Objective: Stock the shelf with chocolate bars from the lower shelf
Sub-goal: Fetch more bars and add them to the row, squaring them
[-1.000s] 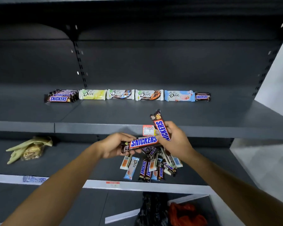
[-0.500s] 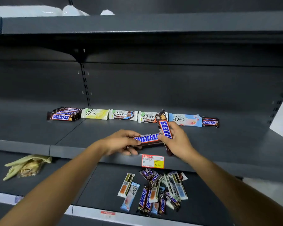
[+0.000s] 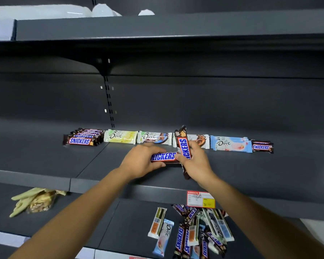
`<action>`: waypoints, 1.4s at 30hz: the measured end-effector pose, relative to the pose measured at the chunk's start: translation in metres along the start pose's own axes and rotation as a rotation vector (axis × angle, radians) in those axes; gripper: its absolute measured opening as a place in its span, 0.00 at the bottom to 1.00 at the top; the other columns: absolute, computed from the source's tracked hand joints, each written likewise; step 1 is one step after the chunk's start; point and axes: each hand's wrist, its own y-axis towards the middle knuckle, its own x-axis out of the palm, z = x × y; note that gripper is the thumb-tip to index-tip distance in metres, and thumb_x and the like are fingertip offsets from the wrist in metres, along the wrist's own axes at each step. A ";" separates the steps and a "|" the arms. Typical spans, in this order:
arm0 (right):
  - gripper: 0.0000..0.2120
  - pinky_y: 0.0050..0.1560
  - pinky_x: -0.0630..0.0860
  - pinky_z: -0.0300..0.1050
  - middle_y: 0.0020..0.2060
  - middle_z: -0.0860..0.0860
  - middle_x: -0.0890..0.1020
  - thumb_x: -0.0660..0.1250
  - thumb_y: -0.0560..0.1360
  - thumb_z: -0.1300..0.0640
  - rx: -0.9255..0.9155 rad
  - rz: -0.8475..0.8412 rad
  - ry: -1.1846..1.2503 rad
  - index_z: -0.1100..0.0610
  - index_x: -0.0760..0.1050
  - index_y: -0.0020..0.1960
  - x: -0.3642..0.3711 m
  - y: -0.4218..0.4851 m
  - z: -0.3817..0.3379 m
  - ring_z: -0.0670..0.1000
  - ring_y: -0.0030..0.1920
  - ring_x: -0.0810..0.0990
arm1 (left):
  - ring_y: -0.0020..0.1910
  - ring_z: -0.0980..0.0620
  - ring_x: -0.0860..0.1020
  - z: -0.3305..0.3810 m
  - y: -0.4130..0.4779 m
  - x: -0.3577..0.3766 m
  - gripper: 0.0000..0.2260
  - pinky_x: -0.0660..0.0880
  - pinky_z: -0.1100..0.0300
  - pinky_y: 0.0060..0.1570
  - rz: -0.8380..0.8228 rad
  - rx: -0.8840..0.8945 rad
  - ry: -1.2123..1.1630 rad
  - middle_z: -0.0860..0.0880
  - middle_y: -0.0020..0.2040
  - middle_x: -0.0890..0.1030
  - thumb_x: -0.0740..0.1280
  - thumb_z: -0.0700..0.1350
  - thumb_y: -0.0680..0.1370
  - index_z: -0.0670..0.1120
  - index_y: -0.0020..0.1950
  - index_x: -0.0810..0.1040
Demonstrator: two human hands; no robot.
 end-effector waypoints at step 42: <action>0.18 0.50 0.76 0.49 0.49 0.47 0.80 0.72 0.69 0.58 -0.137 0.012 -0.434 0.52 0.72 0.57 0.269 0.082 -0.068 0.49 0.47 0.78 | 0.61 0.46 0.73 -0.314 -0.069 -0.059 0.17 0.68 0.57 0.59 0.081 -0.281 0.051 0.48 0.59 0.79 0.71 0.43 0.73 0.49 0.61 0.78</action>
